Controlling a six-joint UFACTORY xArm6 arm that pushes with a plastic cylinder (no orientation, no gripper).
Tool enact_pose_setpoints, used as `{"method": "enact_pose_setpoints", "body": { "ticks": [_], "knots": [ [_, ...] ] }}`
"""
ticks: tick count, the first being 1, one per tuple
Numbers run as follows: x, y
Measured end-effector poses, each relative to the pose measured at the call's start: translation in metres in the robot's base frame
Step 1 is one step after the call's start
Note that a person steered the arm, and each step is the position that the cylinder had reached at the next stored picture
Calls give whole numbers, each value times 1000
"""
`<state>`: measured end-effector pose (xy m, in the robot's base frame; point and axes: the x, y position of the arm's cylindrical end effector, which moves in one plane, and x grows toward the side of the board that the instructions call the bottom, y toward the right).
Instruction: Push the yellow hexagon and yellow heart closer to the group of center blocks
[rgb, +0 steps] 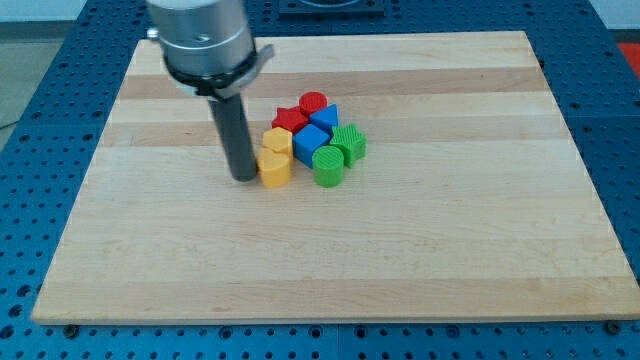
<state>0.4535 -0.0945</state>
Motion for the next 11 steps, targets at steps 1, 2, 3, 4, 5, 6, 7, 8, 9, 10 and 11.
{"method": "enact_pose_setpoints", "body": {
  "ticks": [1,2,3,4,5,6,7,8,9,10,11],
  "knots": [
    [6,8],
    [28,5],
    [38,5],
    [34,12],
    [31,17],
    [31,19],
    [31,29],
    [31,31],
    [31,40],
    [31,40],
    [31,41]
  ]
}}
